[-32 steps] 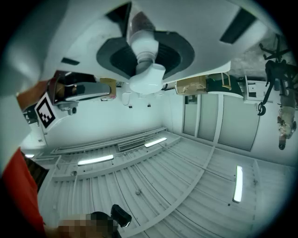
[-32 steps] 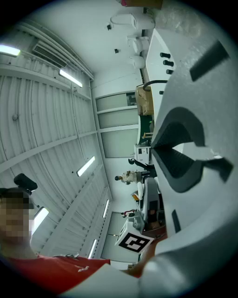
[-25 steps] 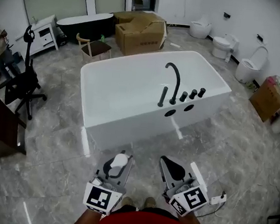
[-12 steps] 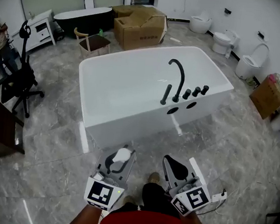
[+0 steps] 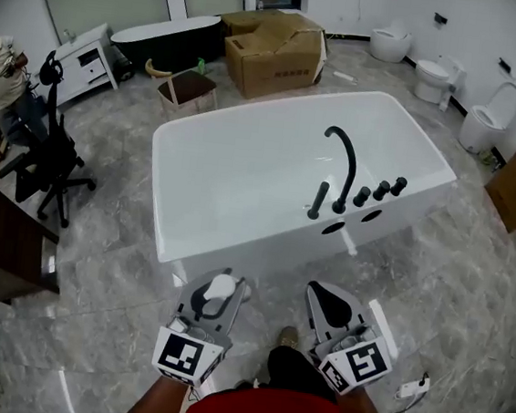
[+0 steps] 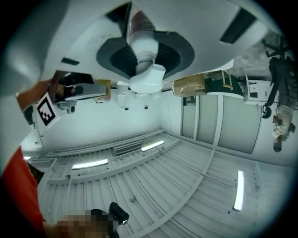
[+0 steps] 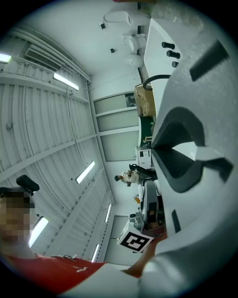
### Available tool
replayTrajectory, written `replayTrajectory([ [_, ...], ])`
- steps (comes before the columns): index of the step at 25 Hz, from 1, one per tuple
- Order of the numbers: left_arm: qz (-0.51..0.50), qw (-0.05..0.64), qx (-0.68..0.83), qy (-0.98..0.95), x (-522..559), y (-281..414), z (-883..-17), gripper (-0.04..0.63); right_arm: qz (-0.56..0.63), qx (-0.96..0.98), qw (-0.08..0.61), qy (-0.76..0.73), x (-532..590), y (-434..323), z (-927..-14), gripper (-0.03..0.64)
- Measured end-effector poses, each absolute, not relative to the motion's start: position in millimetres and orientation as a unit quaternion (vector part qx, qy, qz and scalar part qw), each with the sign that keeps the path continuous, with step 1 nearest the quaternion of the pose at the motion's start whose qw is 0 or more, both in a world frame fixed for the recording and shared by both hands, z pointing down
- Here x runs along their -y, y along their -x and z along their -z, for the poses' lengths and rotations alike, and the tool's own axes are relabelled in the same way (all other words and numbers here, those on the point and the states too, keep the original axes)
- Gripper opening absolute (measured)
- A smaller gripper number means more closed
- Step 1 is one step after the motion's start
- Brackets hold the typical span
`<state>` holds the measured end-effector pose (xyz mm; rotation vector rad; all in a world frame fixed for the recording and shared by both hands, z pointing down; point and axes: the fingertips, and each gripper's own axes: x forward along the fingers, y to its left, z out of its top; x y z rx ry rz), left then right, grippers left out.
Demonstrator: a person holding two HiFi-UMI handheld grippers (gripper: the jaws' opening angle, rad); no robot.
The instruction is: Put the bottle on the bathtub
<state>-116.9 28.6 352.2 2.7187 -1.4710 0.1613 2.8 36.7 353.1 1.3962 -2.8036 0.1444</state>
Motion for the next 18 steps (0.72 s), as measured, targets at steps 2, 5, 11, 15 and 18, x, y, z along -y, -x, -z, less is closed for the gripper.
replayTrajectory([
  [2, -0.051, 0.022, 0.493, -0.868, -1.9, 115.0, -352.9, 0.094, -0.048, 0.898, 0.0, -0.438, -11.3, -10.9, -353.7, 0.005],
  [5, -0.049, 0.019, 0.519, -0.853, 34.4, 107.8, -354.8, 0.095, -0.052, 0.903, 0.001, -0.426, 20.5, -27.3, -356.5, 0.005],
  [11, -0.054, 0.017, 0.537, -0.842, 88.2, 94.5, -375.3, 0.095, -0.06, 0.911, 0.002, -0.409, 68.0, -51.8, -363.7, 0.005],
  [15, -0.059, 0.019, 0.541, -0.839, 120.6, 89.0, -392.5, 0.095, -0.07, 0.909, 0.004, -0.41, 89.2, -63.5, -367.9, 0.005],
  [18, -0.066, 0.021, 0.543, -0.837, 141.9, 88.7, -410.3, 0.095, -0.074, 0.907, 0.008, -0.414, 99.8, -66.6, -372.4, 0.005],
])
